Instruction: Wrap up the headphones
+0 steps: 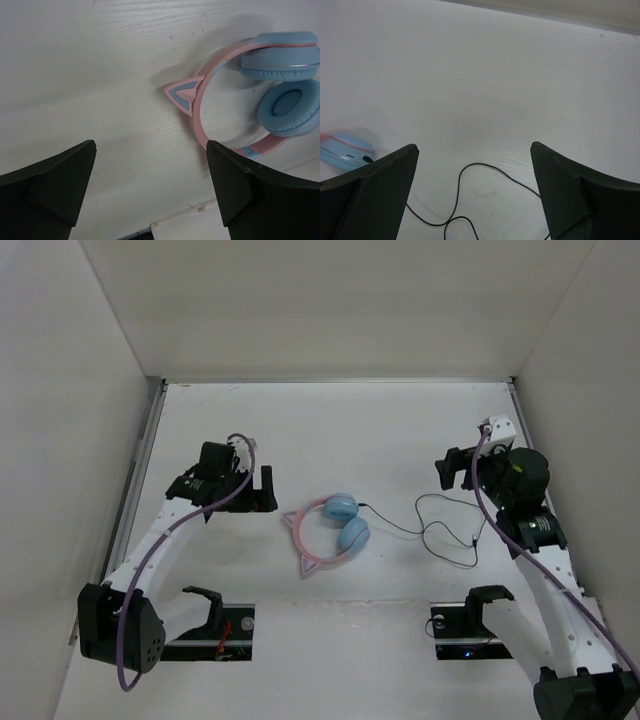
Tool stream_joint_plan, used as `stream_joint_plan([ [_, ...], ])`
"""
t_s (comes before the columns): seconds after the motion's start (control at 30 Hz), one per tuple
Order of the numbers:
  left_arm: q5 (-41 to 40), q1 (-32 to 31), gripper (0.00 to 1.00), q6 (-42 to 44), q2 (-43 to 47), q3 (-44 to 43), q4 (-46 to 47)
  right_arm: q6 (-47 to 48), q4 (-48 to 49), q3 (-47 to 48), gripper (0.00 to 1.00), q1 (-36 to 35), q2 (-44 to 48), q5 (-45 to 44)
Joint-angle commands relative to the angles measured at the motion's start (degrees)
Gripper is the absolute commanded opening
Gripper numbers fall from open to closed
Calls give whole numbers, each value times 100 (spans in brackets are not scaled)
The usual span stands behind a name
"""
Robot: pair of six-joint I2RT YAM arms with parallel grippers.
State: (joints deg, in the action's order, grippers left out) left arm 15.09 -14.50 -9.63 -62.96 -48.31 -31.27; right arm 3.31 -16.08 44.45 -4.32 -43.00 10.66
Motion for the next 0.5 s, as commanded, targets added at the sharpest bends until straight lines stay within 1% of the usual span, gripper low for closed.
stream_joint_plan([
  [0.0, -296, -206, 92, -127, -234, -64, 287, -234, 596, -120, 100, -240, -85, 95],
  [0.07, -367, -320, 89, -179, -462, -134, 445, -252, 763, -217, 100, -372, -155, 68],
  [0.2, -419, -513, 89, -320, -779, -196, 525, -331, 860, -244, 100, -469, -261, 24],
  [0.47, -551, -1295, 89, -470, -1095, -205, 657, -437, 1027, -147, 100, -636, -621, 24],
])
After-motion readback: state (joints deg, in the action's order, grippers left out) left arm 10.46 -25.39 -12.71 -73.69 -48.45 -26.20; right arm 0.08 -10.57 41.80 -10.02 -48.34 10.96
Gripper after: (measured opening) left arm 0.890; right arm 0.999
